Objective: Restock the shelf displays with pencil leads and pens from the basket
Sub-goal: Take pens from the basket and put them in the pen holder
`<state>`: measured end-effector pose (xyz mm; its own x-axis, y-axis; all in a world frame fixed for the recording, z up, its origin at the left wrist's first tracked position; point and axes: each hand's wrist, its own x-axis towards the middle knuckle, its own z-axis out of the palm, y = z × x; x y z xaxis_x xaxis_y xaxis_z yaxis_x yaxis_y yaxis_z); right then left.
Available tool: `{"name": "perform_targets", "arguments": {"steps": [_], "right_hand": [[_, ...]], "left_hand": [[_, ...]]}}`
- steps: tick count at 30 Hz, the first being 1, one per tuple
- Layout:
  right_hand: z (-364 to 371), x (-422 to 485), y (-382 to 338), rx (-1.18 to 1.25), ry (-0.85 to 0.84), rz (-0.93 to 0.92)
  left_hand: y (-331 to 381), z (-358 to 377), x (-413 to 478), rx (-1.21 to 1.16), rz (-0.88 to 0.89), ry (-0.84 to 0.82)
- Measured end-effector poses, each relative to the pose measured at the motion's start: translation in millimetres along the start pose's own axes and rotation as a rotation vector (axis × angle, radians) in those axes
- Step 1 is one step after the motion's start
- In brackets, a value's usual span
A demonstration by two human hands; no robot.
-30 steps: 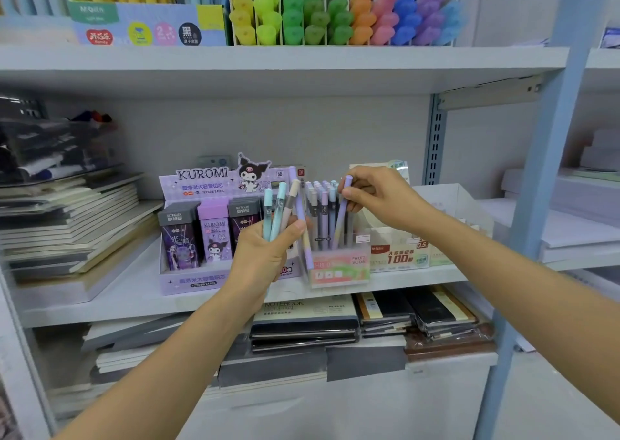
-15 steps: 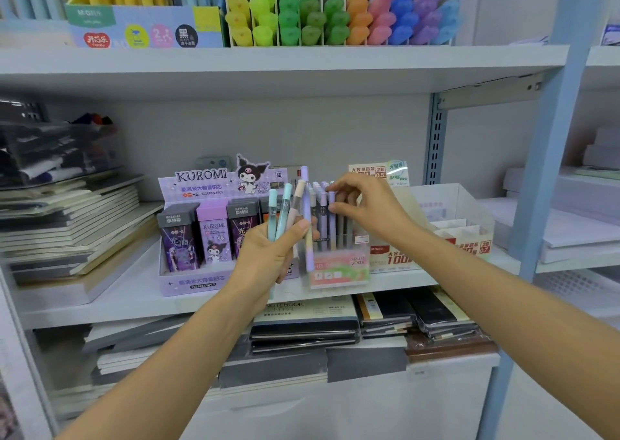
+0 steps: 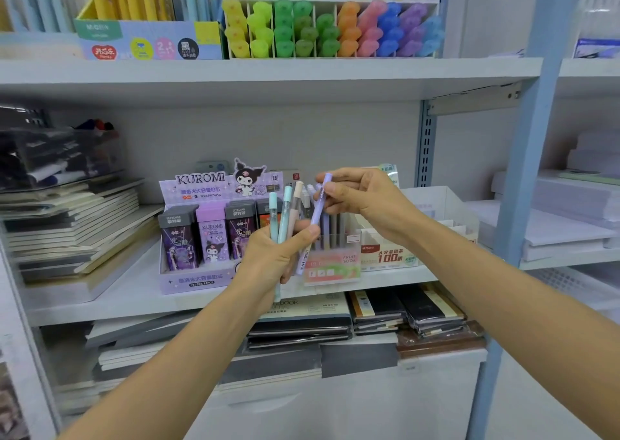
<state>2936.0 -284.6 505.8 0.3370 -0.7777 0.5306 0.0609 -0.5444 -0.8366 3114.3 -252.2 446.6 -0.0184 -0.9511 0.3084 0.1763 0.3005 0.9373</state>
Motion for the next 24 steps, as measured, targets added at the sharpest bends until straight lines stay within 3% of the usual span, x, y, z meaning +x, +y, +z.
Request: {"name": "perform_targets", "arguments": {"steps": [8, 15, 24], "right_hand": [[-11.5, -3.3, -12.6, -0.015, 0.013, 0.002], [-45.3, 7.5, -19.1, -0.254, 0.25, -0.052], [-36.4, 13.7, 21.9, -0.456, 0.067, -0.027]], "left_hand": [[2.3, 6.7, -1.4, 0.019, -0.009, -0.001], [3.5, -1.0, 2.2, 0.011, -0.058, 0.028], [0.5, -1.8, -0.1, 0.005, 0.014, -0.024]]}}
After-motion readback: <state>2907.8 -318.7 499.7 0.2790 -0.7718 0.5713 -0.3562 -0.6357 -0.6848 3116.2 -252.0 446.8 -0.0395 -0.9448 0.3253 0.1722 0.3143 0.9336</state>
